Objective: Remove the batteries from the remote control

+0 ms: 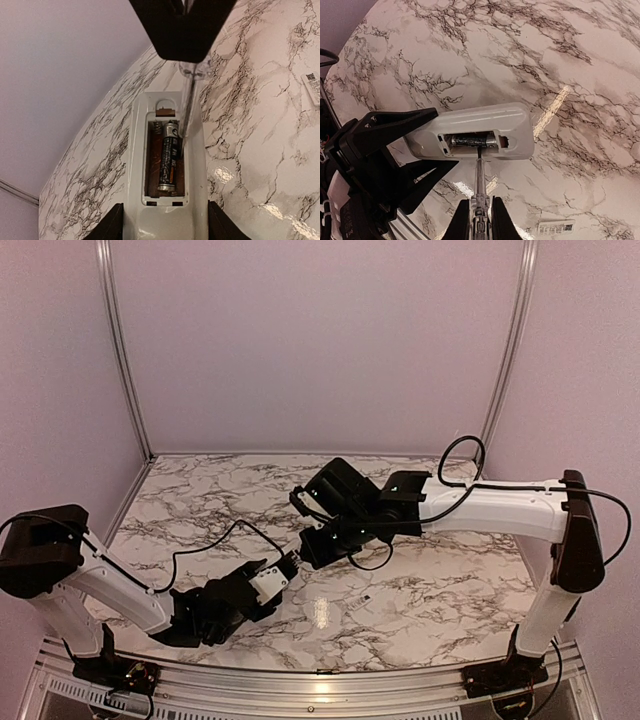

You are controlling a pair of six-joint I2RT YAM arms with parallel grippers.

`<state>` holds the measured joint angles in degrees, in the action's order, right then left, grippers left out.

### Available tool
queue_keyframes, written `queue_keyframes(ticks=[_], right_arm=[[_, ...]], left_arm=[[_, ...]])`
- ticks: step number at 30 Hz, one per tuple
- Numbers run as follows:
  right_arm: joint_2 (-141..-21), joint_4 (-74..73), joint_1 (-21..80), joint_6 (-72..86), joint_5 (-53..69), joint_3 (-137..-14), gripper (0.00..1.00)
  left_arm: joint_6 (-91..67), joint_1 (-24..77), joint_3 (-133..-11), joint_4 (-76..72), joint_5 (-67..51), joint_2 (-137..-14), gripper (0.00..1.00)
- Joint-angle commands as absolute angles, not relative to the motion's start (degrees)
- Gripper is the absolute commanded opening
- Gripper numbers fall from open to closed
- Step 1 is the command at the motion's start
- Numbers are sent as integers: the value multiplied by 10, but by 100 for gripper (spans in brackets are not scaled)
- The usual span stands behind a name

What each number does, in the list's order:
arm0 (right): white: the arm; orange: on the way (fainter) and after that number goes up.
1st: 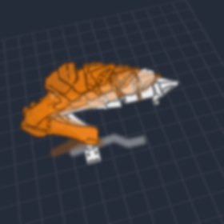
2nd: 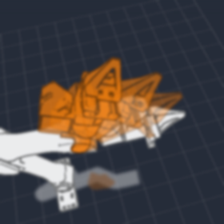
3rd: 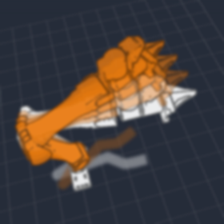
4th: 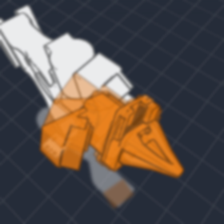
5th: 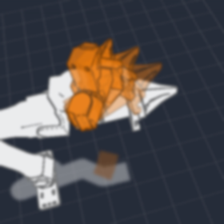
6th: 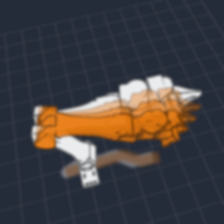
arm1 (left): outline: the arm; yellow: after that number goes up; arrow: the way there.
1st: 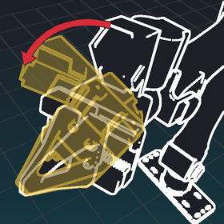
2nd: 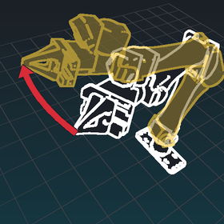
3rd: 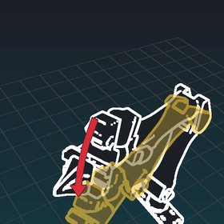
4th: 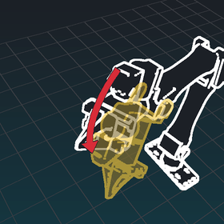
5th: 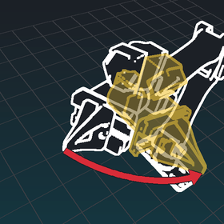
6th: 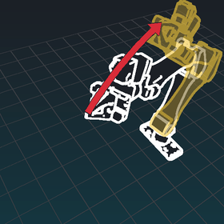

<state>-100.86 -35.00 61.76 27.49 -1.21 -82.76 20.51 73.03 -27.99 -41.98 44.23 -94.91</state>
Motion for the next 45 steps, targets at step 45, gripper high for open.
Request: queue_keyframes(ticks=[45], right_arm=[[-1044, -443, 666, 283, -226, -831, 0]], left_arm=[[102, 694, -300, -385, 341, -873, 0]])
